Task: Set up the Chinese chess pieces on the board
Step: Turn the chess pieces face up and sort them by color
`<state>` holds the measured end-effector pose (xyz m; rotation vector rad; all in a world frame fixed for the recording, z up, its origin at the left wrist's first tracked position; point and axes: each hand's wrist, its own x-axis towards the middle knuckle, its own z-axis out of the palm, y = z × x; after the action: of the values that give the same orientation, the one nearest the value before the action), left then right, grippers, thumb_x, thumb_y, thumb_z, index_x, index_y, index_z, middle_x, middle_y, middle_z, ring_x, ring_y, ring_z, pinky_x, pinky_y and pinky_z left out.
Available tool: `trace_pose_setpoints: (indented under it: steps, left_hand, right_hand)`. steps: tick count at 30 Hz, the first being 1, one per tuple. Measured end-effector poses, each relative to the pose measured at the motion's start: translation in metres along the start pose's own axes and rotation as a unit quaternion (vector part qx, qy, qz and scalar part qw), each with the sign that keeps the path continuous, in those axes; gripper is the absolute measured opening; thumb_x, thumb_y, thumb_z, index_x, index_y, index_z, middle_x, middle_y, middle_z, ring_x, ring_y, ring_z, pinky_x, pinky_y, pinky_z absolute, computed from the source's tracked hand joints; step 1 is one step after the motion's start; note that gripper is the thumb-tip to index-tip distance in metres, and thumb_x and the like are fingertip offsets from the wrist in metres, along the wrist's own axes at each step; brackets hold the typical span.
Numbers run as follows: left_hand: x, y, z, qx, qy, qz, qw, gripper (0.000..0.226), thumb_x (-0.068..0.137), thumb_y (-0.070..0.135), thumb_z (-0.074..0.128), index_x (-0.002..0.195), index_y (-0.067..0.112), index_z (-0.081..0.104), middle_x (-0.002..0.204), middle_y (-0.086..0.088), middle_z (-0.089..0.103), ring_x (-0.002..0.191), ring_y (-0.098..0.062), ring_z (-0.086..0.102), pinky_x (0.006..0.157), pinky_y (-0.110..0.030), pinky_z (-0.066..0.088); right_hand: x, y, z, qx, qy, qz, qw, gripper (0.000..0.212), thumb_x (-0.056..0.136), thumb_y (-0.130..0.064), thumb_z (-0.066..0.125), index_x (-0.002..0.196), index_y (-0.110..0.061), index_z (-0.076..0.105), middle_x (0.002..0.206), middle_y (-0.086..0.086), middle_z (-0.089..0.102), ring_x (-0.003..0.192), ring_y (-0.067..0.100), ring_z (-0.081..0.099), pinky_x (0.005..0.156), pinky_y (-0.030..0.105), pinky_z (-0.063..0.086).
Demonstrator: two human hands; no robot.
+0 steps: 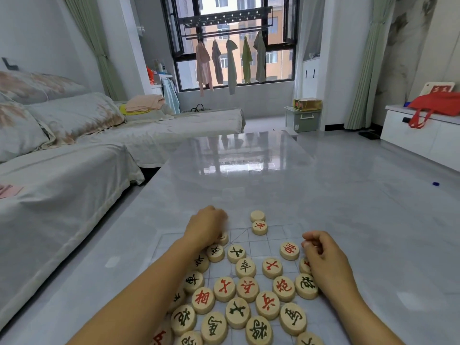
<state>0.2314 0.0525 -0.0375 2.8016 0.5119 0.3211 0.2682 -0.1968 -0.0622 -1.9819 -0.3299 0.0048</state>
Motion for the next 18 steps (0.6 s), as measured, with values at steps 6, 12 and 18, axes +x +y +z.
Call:
trace_pose_setpoints:
  steps: [6,12,18]
  left_hand:
    - [0.048,0.049,0.02,0.077,-0.104,0.157,0.979,0.045,0.095,0.011,0.04,0.137,0.027,0.039,0.15,-0.004,0.031,0.132,-0.03,0.03,0.108,-0.042,0.03]
    - [0.043,0.044,0.002,-0.035,-0.066,0.066,0.995,0.029,0.089,0.02,0.051,0.118,0.014,0.049,0.116,-0.011,0.059,0.104,-0.032,0.057,0.09,-0.042,0.046]
    - [-0.02,0.045,0.0,-0.232,-0.173,0.117,0.95,0.028,0.085,0.027,0.061,0.112,0.028,0.051,0.127,0.004,0.055,0.118,-0.014,0.05,0.103,-0.037,0.04]
  right_hand:
    - [0.003,0.005,0.001,-0.001,0.002,-0.005,1.0,0.011,0.091,-0.021,0.048,0.096,-0.029,0.054,0.091,-0.008,0.06,0.08,0.01,0.056,0.074,0.034,0.046]
    - [0.005,0.008,0.002,-0.011,-0.002,-0.012,1.0,0.011,0.092,-0.022,0.048,0.096,-0.03,0.053,0.092,-0.009,0.059,0.08,0.006,0.054,0.072,0.032,0.044]
    - [0.004,0.006,0.001,-0.013,-0.004,-0.012,1.0,0.011,0.091,-0.021,0.048,0.096,-0.029,0.052,0.092,-0.006,0.058,0.075,0.004,0.051,0.068,0.03,0.039]
